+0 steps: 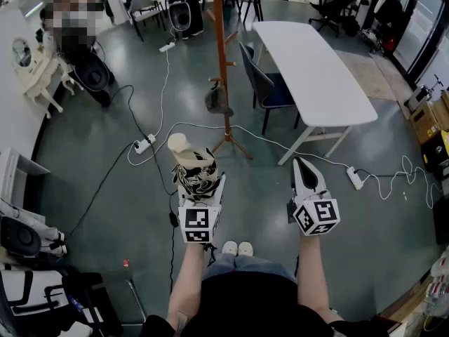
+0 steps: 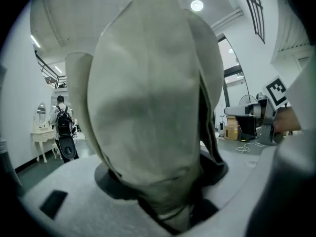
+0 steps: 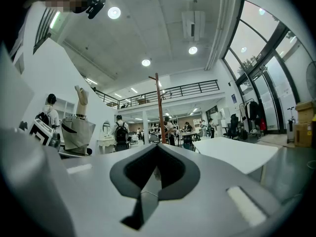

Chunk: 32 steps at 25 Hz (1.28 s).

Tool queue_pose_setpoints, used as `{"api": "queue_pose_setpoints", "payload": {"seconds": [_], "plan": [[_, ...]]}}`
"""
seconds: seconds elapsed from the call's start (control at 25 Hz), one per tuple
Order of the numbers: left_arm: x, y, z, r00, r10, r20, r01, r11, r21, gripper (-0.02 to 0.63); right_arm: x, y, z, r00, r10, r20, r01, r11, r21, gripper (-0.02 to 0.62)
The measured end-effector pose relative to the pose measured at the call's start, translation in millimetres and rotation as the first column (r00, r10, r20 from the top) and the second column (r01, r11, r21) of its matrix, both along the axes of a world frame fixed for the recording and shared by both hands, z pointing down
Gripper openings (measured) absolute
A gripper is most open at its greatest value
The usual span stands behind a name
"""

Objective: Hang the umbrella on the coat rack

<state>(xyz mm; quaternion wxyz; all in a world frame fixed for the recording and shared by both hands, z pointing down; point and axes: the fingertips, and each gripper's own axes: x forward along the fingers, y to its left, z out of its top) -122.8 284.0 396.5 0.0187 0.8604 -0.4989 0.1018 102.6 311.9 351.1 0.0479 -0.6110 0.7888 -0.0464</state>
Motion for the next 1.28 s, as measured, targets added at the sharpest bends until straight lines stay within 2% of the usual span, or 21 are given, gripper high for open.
{"api": "queue_pose_setpoints", "payload": {"seconds": [0.68,1.28], "plan": [[-3,-6,12,1.0,0.01,-0.006,-0.01,1.0,-0.019,0.304,-4,-6,12,1.0,0.002,0.006,-0.002,1.0,-0.01,0.009],[-22,-51,27,0.998,0.059,-0.039,-0.061,0.997,-0.048,0.304,-23,-38,22,0.999,0.046,0.009,-0.046,0.999,-0.022,0.011]]}}
